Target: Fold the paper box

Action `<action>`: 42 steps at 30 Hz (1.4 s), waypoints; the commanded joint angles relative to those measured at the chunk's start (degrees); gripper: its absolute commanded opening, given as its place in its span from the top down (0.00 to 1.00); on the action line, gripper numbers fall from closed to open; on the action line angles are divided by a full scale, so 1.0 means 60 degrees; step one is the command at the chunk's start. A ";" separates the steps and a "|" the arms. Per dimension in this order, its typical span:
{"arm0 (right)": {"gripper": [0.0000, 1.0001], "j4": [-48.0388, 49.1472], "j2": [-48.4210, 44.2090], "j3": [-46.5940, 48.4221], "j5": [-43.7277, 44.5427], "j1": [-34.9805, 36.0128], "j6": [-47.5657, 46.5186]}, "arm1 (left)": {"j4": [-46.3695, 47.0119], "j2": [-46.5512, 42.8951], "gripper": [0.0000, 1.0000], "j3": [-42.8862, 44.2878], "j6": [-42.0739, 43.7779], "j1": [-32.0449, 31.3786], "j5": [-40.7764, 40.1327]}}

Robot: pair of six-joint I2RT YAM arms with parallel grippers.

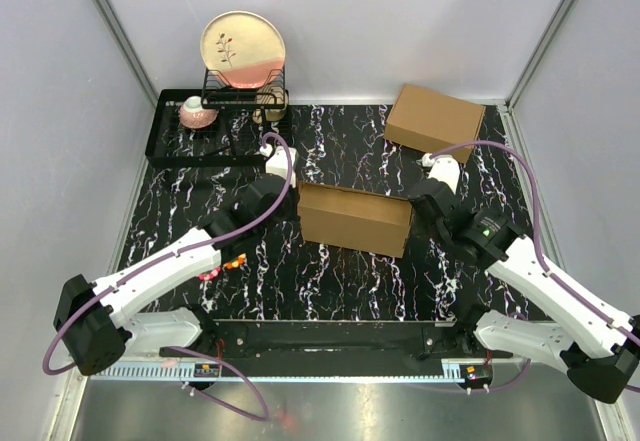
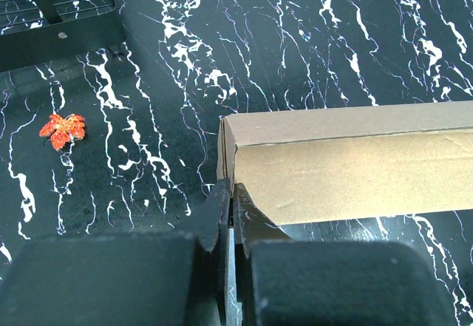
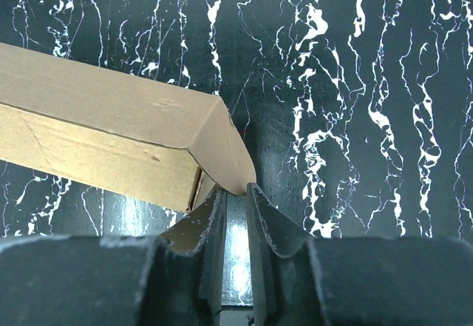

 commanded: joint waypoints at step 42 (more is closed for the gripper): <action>1.00 0.1398 -0.0172 0.0576 -0.2825 -0.2555 0.0755 | -0.0978 0.0558 1.00 0.0314 0.0540 -0.0512 -0.1207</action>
